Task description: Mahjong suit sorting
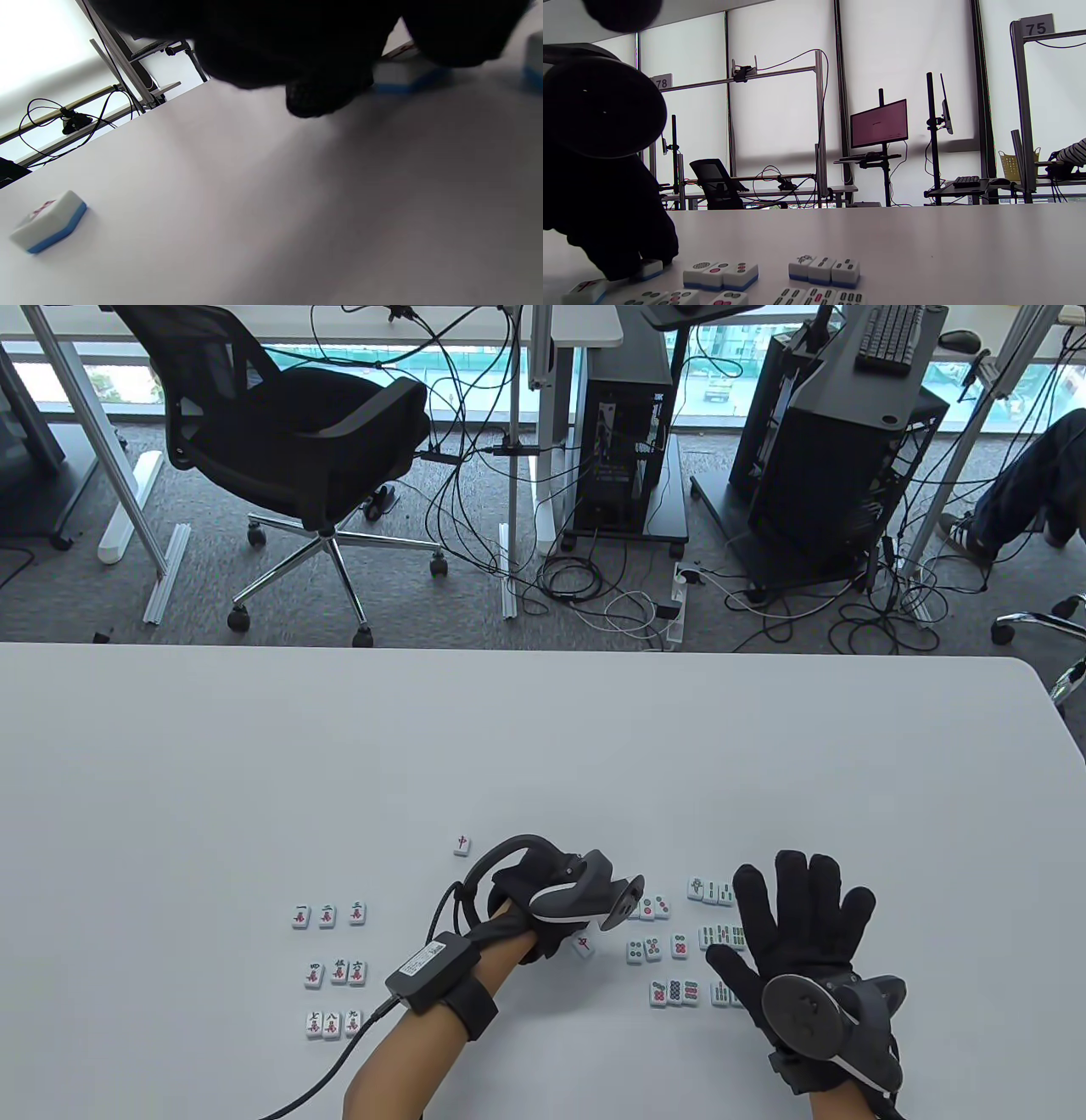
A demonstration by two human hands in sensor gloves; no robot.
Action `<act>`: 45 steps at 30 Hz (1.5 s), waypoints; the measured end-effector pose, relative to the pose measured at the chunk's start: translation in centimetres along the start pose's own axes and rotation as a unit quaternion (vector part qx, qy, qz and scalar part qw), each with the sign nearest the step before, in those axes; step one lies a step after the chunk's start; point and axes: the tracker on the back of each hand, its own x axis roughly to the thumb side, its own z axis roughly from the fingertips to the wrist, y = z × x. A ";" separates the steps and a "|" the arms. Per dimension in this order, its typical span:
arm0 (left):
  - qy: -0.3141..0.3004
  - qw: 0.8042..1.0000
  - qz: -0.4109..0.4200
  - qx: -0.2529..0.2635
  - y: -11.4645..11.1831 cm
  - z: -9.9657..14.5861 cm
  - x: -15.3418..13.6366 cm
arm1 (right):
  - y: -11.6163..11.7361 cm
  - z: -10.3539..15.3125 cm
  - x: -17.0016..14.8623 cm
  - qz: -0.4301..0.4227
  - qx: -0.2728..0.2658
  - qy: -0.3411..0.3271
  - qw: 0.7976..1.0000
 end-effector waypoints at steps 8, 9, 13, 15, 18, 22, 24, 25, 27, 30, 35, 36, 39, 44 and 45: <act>0.034 0.999 0.019 -0.004 1.6 0.9 -1.9 | 0.0 0.0 0.0 -0.006 -0.003 0.001 1.000; 0.035 0.999 0.013 0.005 1.8 1.0 -2.1 | 0.0 0.0 -0.1 -0.007 -0.003 0.001 1.000; -0.001 0.999 -0.025 0.021 1.9 1.0 -1.2 | -0.1 0.0 -0.1 -0.009 -0.007 0.002 1.000; -0.017 0.997 -0.060 0.045 1.6 0.9 -0.3 | -0.1 0.0 -0.1 -0.010 -0.009 0.002 1.000; -0.038 0.994 -0.098 0.038 0.9 0.5 0.9 | -0.1 0.1 -0.1 -0.003 -0.008 0.002 1.000; -0.055 0.993 -0.096 0.033 0.5 0.2 1.4 | 0.1 0.0 0.0 0.003 -0.003 -0.001 1.000; -0.062 0.993 -0.093 0.032 0.6 0.4 1.3 | 0.2 0.0 0.0 0.008 0.001 -0.001 1.000; -0.067 0.993 -0.094 0.035 0.8 0.5 1.1 | 0.3 0.0 0.0 0.009 0.003 -0.002 1.000; -0.062 0.995 -0.078 0.029 0.8 0.2 0.4 | 0.4 0.0 0.0 0.012 0.007 -0.003 1.000; -0.009 0.999 -0.034 0.026 1.4 -0.2 -2.7 | 0.3 0.0 0.0 0.015 0.011 -0.003 1.000; 0.072 0.997 -0.019 0.000 1.8 -0.9 -8.2 | -0.6 0.2 -0.2 0.010 -0.003 0.006 1.000; 0.084 0.996 -0.021 -0.010 1.7 -1.1 -9.1 | -0.6 0.2 -0.2 0.006 -0.005 0.008 1.000; 0.104 0.994 -0.012 -0.039 0.9 -1.7 -10.1 | -0.7 0.2 -0.3 0.008 -0.005 0.010 1.000; 0.112 0.990 -0.015 -0.089 -1.2 -2.1 -10.7 | -0.7 0.2 -0.3 0.003 -0.006 0.009 1.000; 0.109 0.989 -0.016 -0.096 -1.7 -2.0 -10.7 | -0.6 0.2 -0.2 0.003 -0.004 0.007 1.000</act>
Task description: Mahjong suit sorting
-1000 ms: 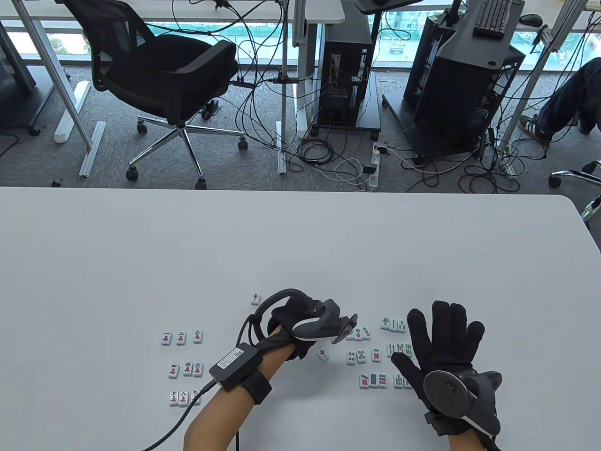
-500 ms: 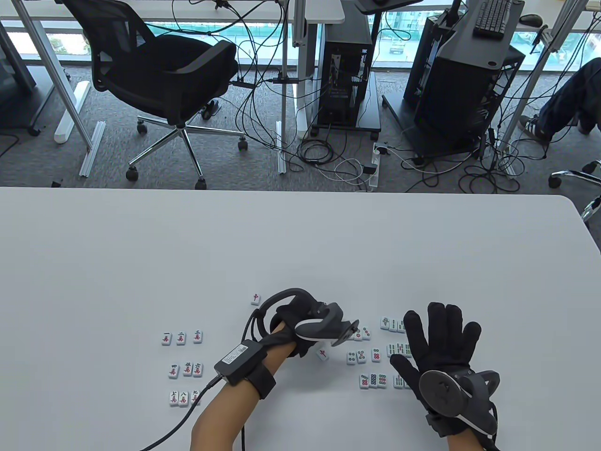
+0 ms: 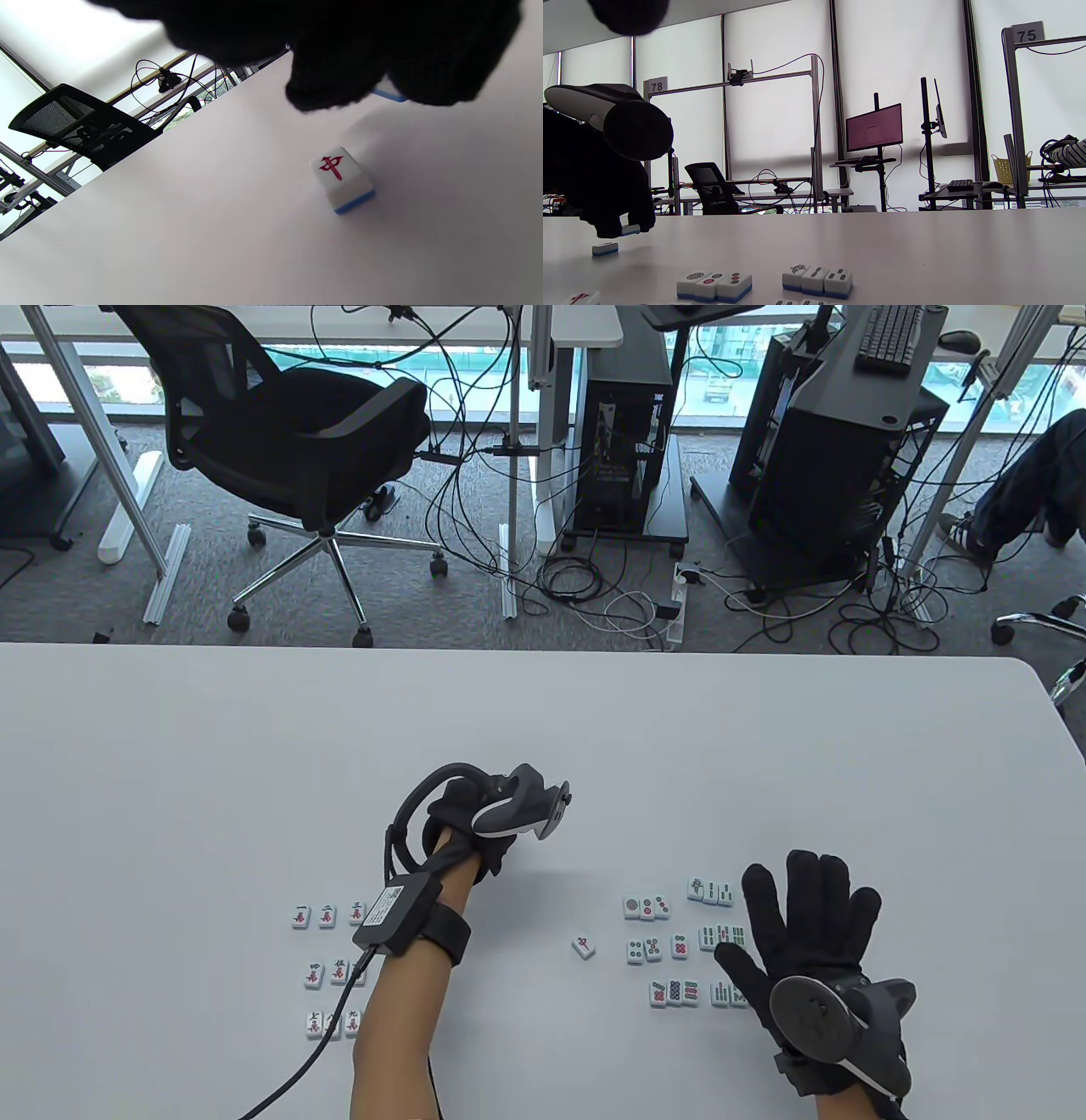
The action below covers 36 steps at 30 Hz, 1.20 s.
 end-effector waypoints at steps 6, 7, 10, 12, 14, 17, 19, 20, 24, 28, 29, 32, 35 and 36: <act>0.002 1.000 -0.022 0.006 -1.6 0.1 -0.2 | 0.6 -0.1 0.2 0.012 0.012 -0.005 1.000; 0.002 1.000 -0.019 0.004 -1.8 0.0 -0.2 | 0.6 -0.1 0.2 0.013 0.014 -0.005 1.000; 0.004 1.000 -0.024 0.008 -2.3 0.0 -0.1 | 0.6 -0.1 0.2 0.014 0.013 -0.005 1.000; 0.006 0.999 -0.032 0.016 -2.6 0.1 0.0 | 0.6 -0.1 0.2 0.014 0.012 -0.004 1.000; 0.006 0.999 -0.034 0.016 -2.7 0.1 0.0 | 0.6 -0.1 0.2 0.015 0.014 -0.003 1.000; 0.006 0.998 -0.057 -0.002 -2.2 0.5 -0.2 | 0.5 -0.1 0.3 0.015 0.016 -0.004 1.000; 0.009 0.998 -0.066 0.016 -1.1 1.3 -0.7 | 0.5 -0.1 0.3 0.013 0.016 -0.004 1.000; 0.007 0.998 -0.064 0.025 -0.6 1.7 -0.8 | 0.5 -0.2 0.2 0.010 0.015 -0.003 1.000; -0.031 0.996 -0.040 0.074 2.3 4.3 0.1 | 0.4 -0.1 0.2 0.007 0.014 -0.001 1.000; -0.092 0.992 -0.039 0.073 3.7 6.7 2.7 | 0.6 -0.1 0.3 0.013 0.021 -0.003 1.000; -0.108 0.991 -0.037 0.063 3.9 7.3 3.6 | 0.6 -0.1 0.3 0.014 0.022 -0.003 1.000; -0.144 0.987 -0.035 0.064 3.7 8.7 6.1 | 0.6 -0.1 0.3 0.012 0.021 -0.003 1.000; -0.156 0.985 -0.042 0.059 3.0 9.1 7.9 | 0.7 -0.1 0.3 0.010 0.021 -0.002 1.000; -0.162 0.983 -0.045 0.070 2.7 9.2 8.6 | 0.7 -0.1 0.3 0.010 0.021 -0.002 1.000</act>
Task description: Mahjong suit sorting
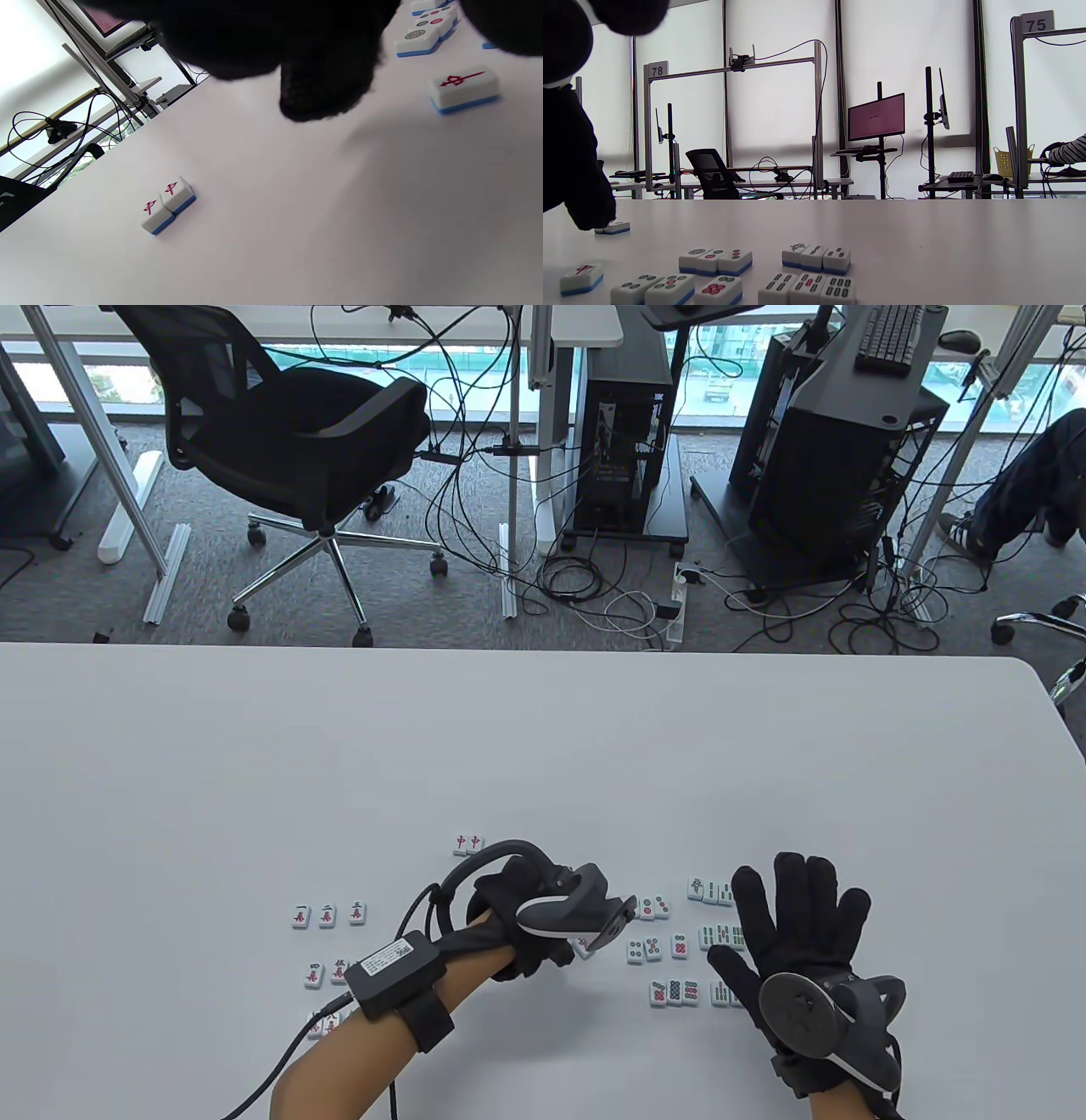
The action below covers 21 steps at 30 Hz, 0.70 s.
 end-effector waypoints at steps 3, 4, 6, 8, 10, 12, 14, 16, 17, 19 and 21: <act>0.007 1.000 -0.005 0.008 -0.4 -0.2 1.5 | 0.0 0.0 0.0 0.001 0.002 -0.001 1.000; 0.012 1.000 -0.004 0.003 -0.6 -0.4 1.9 | 0.0 0.0 0.0 0.000 0.002 -0.001 1.000; 0.017 1.000 0.003 -0.001 -0.8 -0.8 2.5 | 0.0 0.0 0.1 0.000 0.003 -0.001 1.000; 0.021 1.000 0.006 -0.002 -1.2 -1.3 2.8 | 0.0 0.0 0.1 -0.001 0.004 -0.001 1.000; 0.027 1.000 0.010 0.003 -1.2 -1.6 2.8 | 0.0 0.0 0.1 -0.003 0.004 0.000 1.000; 0.030 0.999 0.032 -0.005 -1.2 -1.8 2.7 | 0.0 0.0 0.1 -0.003 0.003 0.000 1.000; 0.033 0.999 0.043 -0.011 -1.2 -1.8 2.5 | 0.1 0.0 0.1 -0.005 0.004 0.000 1.000; 0.033 0.998 0.046 -0.014 -1.2 -2.0 2.5 | 0.1 0.0 0.1 -0.001 0.006 0.000 1.000; 0.034 0.998 0.048 -0.014 -1.2 -2.0 2.5 | 0.1 0.0 0.1 -0.001 0.007 -0.001 1.000; 0.033 0.997 0.065 -0.015 -1.1 -2.1 2.6 | 0.1 0.0 0.1 0.000 0.008 -0.001 1.000; 0.033 0.996 0.087 -0.016 -1.1 -2.2 2.6 | 0.1 0.0 0.1 0.000 0.009 -0.001 1.000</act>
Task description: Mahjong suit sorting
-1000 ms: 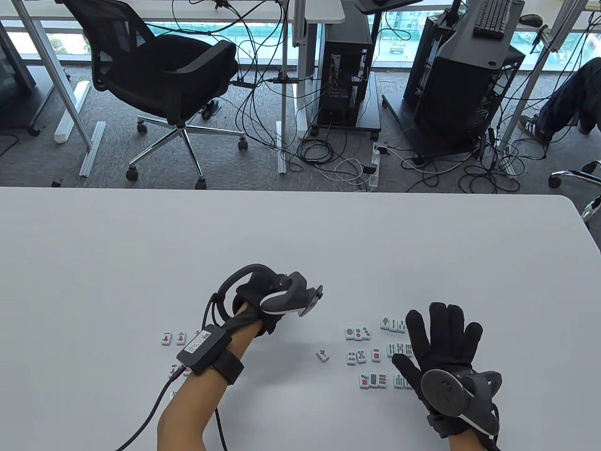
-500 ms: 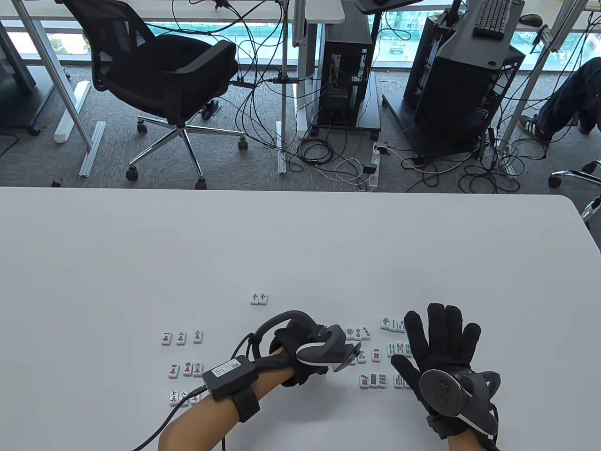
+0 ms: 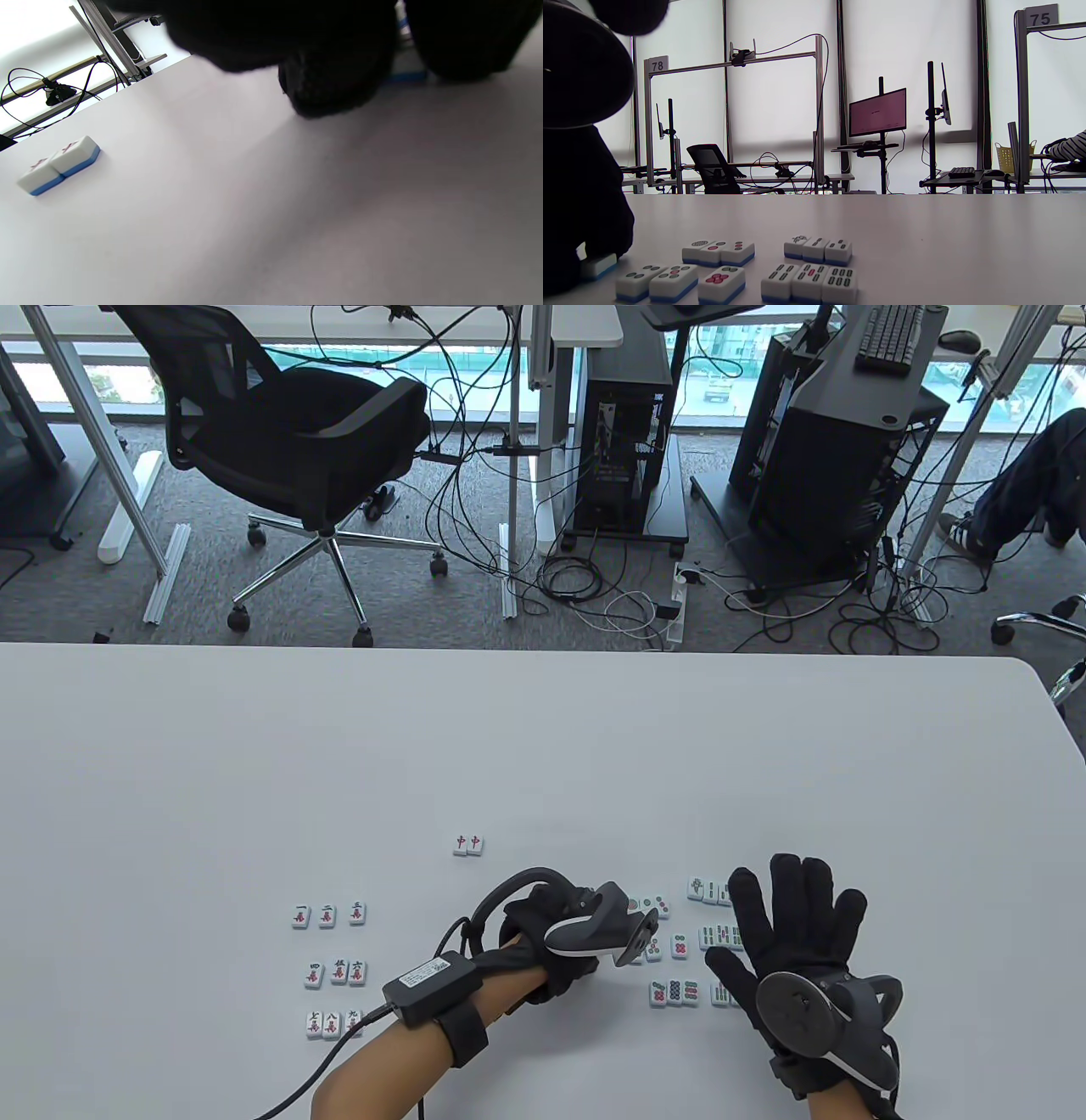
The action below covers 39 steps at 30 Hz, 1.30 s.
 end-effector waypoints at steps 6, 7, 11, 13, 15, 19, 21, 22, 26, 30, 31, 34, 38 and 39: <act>-0.002 0.999 0.025 0.032 0.6 -0.2 -1.5 | 0.0 0.0 0.0 0.005 0.006 0.001 1.000; 0.004 0.999 0.028 0.045 0.9 -0.2 -2.2 | 0.0 0.0 0.0 0.003 0.005 0.002 1.000; 0.024 0.996 0.039 0.082 2.3 -0.9 -6.3 | 0.0 -0.1 0.0 0.001 0.006 0.003 1.000; 0.051 0.993 0.025 0.104 2.9 -1.1 -8.2 | 0.1 -0.1 -0.1 -0.001 0.013 0.004 1.000; 0.065 0.992 0.014 0.109 3.2 -1.4 -9.8 | 0.1 -0.1 -0.2 -0.004 0.013 0.006 1.000; 0.091 0.992 -0.014 0.090 2.2 -2.4 -12.0 | 0.1 -0.2 -0.3 -0.004 0.013 0.009 1.000; 0.097 0.993 -0.018 0.068 1.1 -2.8 -12.5 | 0.2 -0.2 -0.3 -0.003 0.016 0.009 1.000; 0.103 0.993 -0.022 0.058 0.4 -3.0 -12.7 | 0.2 -0.2 -0.3 -0.004 0.018 0.008 1.000; 0.111 0.993 -0.023 0.024 -1.7 -3.6 -13.2 | 0.3 -0.3 -0.3 -0.010 0.020 0.003 1.000; 0.115 0.993 -0.027 0.013 -3.0 -3.9 -13.3 | 0.3 -0.3 -0.3 -0.012 0.018 0.003 1.000; 0.116 0.993 -0.028 0.009 -3.3 -4.0 -13.3 | 0.4 -0.3 -0.2 -0.011 0.019 0.003 1.000; 0.121 0.992 -0.037 0.010 -3.7 -4.3 -13.3 | 0.5 -0.3 -0.2 -0.006 0.023 0.001 1.000; 0.122 0.992 -0.040 0.006 -3.8 -4.3 -13.2 | 0.5 -0.3 -0.2 -0.004 0.025 0.002 1.000; 0.122 0.992 -0.042 0.006 -3.7 -4.2 -13.2 | 0.5 -0.3 -0.2 -0.004 0.025 0.002 1.000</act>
